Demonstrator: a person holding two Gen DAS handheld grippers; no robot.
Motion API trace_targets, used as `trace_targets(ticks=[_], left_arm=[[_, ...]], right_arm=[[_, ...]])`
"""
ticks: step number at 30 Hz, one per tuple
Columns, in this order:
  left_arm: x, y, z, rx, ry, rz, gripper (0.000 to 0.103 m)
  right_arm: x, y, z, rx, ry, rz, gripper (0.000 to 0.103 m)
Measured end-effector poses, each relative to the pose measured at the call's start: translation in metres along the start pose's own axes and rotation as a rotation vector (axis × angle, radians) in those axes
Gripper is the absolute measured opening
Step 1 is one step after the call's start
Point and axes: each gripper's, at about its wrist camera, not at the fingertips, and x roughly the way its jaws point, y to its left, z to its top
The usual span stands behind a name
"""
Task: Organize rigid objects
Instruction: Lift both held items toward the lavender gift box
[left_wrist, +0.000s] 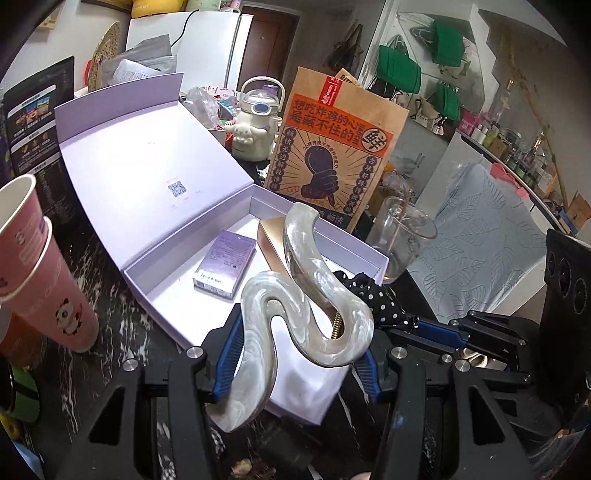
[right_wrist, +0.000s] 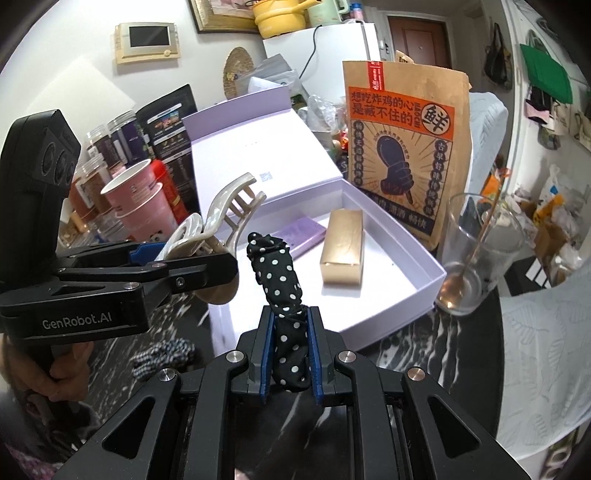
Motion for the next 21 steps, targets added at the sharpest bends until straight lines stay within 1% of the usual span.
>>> trace_targets(ticks=[12,17,21], left_arm=[[0.024,0.014,0.024,-0.002,0.031,0.015,0.053],[0.037,0.021,0.035,0.025,0.047,0.040,0.053],[0.047,0.027,0.042,0.028,0.062,0.041,0.053]], right_arm=[[0.024,-0.013,0.029,-0.009,0.001,-0.001,0.017],[0.036,-0.020,0.039,0.000,0.012,-0.026,0.017],[0.045,-0.024,0.046,0.000,0.017,-0.041,0.017]])
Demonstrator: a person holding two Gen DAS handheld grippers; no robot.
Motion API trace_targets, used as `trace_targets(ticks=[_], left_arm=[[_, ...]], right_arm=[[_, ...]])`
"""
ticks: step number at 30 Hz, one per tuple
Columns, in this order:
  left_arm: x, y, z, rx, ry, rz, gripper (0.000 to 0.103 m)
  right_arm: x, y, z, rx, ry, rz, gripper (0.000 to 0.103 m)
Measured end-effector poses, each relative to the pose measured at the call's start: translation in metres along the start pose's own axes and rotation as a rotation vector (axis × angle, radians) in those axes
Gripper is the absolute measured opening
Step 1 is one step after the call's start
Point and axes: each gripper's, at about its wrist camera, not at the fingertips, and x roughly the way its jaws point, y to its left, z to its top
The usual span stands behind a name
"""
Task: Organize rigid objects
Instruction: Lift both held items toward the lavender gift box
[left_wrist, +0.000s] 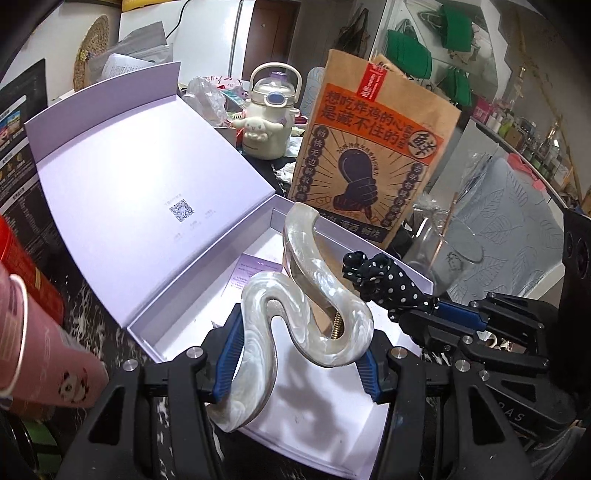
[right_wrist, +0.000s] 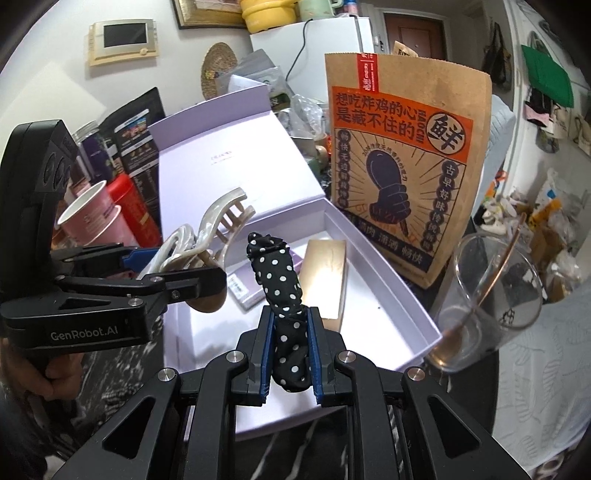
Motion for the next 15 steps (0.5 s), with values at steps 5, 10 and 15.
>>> trace_targets(ticks=[5,10,15], left_arm=[[0.012,0.004,0.009,0.011,0.012,0.012,0.053],[0.024,0.007,0.015,0.014,0.028,0.023,0.053],[0.042,0.015,0.020,-0.009,0.070,0.004,0.053]], right_arm=[[0.012,-0.005,0.009,-0.001,0.011,-0.021,0.017],[0.024,-0.011,0.017,0.008,0.025,-0.032,0.017],[0.033,-0.015,0.024,0.004,0.027,-0.041,0.017]])
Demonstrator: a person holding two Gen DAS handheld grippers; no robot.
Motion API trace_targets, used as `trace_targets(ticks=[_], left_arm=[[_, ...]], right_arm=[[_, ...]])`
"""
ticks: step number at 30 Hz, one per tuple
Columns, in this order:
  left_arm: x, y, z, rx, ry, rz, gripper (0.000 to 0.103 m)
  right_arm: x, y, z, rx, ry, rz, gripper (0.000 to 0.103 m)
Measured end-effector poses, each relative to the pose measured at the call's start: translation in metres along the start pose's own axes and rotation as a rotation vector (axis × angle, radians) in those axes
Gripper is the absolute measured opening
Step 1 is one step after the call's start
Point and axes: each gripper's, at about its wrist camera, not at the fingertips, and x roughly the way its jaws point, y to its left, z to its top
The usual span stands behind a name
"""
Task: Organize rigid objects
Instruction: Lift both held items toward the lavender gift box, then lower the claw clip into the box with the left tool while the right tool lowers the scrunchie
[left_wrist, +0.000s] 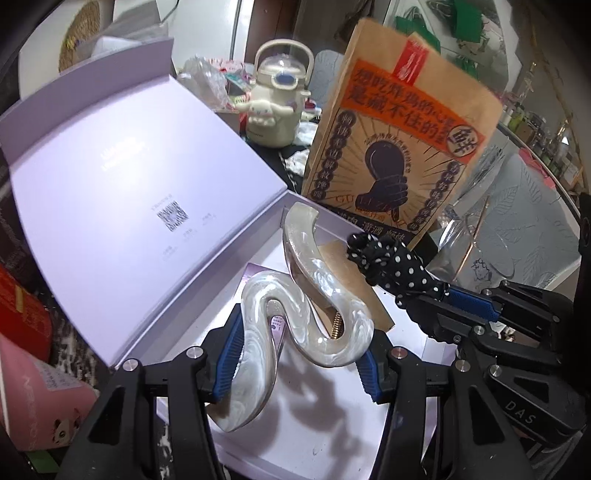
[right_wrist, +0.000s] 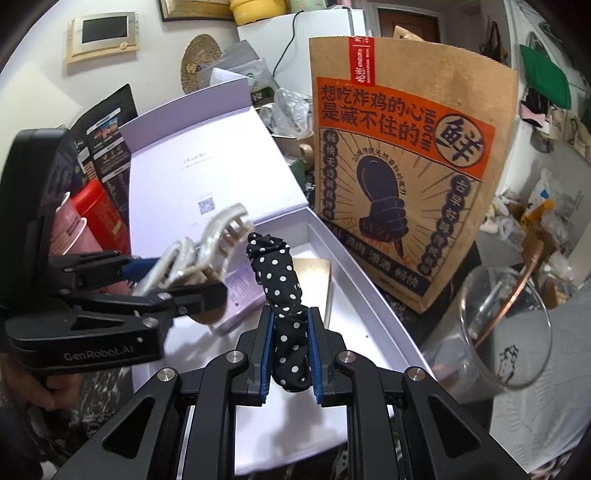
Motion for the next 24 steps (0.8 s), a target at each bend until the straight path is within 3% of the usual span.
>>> trace_targets(ticks=[10,24], left_arm=[[0.022,0.001,0.001,0.024,0.036,0.058,0.054],[0.048,0.007,-0.001,0.017,0.114,0.080,0.054]], right_arm=[[0.026,-0.004,0.005,-0.017,0.027,-0.053,0.017],[0.048,-0.005,0.001,-0.020,0.089,-0.086,0.019]])
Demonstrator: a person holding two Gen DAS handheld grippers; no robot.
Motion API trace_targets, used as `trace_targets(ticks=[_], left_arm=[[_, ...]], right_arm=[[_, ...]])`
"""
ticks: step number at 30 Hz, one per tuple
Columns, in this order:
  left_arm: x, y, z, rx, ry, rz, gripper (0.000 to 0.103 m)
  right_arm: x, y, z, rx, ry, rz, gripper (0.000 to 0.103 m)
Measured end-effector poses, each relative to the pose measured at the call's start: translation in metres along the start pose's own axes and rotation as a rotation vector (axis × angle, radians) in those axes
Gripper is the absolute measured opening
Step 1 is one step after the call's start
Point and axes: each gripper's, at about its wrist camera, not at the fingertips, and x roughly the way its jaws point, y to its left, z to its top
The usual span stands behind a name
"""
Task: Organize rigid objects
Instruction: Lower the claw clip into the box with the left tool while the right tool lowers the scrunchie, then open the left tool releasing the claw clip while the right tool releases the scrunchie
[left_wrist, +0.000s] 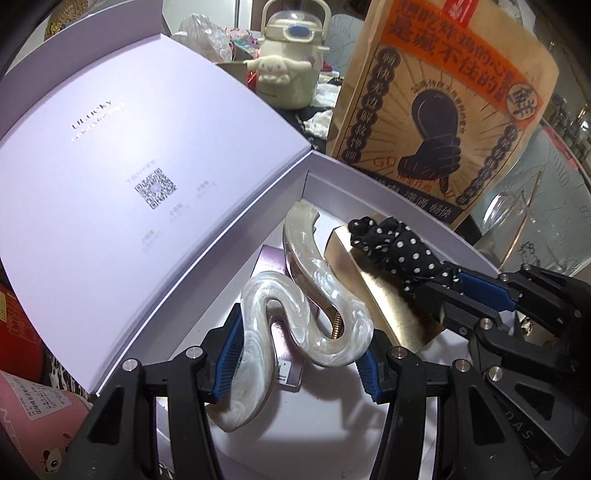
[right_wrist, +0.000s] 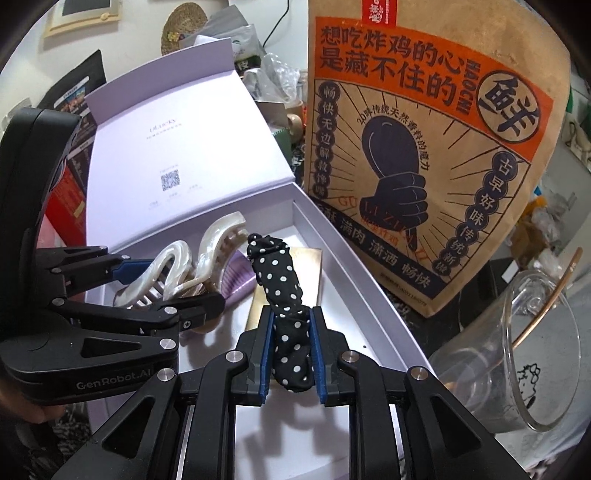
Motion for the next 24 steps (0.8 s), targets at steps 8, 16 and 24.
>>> trace_targets(ticks=[8,16,24], left_arm=[[0.006,0.001,0.000,-0.014,0.032,-0.037,0.054],[-0.005,-0.006,0.001,-0.002,0.007,-0.012,0.064],[-0.025,-0.011,0.003,-0.005,-0.035,-0.001,0.064]], right_arm=[[0.000,-0.006,-0.003,0.025,0.034,-0.020,0.037],[-0.010,-0.009,-0.006,0.036,0.026,-0.023,0.037],[-0.030,-0.009,-0.007,0.042,0.004,-0.033,0.037]])
